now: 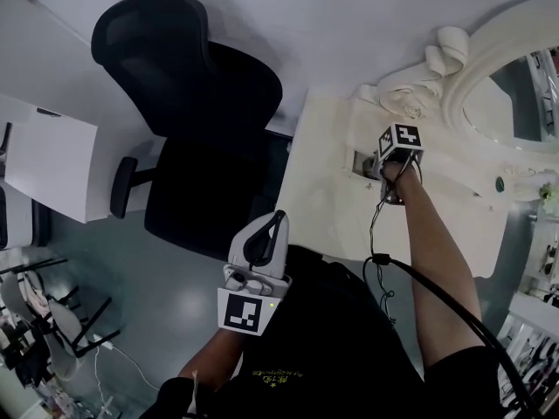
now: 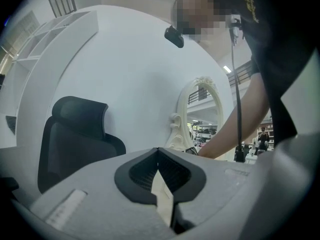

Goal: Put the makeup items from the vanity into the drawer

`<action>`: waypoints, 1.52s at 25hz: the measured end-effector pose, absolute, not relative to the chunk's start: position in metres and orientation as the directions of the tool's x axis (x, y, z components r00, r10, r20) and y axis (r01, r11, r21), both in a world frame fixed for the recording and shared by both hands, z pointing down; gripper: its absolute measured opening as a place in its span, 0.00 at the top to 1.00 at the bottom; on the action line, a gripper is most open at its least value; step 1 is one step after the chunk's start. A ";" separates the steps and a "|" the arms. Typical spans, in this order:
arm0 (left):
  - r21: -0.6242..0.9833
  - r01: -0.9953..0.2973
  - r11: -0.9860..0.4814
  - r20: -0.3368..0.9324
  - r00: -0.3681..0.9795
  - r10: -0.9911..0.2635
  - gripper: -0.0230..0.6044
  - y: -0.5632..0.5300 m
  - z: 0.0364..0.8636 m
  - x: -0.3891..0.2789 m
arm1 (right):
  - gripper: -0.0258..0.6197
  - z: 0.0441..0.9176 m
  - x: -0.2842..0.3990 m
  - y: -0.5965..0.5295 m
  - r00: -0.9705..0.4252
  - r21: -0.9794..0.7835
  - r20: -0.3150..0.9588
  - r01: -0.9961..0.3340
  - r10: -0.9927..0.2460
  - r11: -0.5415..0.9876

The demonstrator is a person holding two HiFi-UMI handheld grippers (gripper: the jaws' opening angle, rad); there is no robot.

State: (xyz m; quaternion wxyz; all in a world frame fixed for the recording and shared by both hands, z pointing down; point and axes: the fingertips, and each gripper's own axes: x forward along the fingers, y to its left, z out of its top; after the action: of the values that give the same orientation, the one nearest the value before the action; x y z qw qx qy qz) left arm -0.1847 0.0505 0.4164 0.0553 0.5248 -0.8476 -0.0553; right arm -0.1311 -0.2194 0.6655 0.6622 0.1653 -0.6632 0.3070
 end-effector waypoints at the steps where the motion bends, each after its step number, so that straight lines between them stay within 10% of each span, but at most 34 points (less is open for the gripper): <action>1: 0.147 -0.890 0.433 0.037 -0.432 -0.901 0.93 0.047 0.416 -0.184 | 0.59 0.662 -0.133 -0.220 -0.096 -0.208 0.977 -0.626 0.190 0.751; 9: 0.095 -0.926 0.367 0.016 -0.367 -0.930 0.93 0.016 0.402 -0.189 | 0.60 0.596 -0.142 -0.225 -0.403 -0.389 0.898 -0.536 0.178 0.749; 20: 0.020 -0.969 0.245 -0.055 -0.246 -0.968 0.93 -0.044 0.360 -0.173 | 0.75 0.372 -0.066 -0.244 -0.873 -0.150 0.389 -0.376 -0.295 0.914; 38: -0.035 -0.995 0.088 -0.124 -0.083 -0.989 0.93 -0.092 0.322 -0.077 | 0.89 0.326 0.119 -0.193 -0.800 0.094 -0.185 -0.593 -0.571 0.800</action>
State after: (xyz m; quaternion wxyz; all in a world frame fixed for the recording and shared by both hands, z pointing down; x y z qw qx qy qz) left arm -0.0766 -0.0923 0.3215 -0.0573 0.6745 -0.7355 -0.0291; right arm 0.1193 -0.1930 0.3258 -0.0738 0.3078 -0.9457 -0.0738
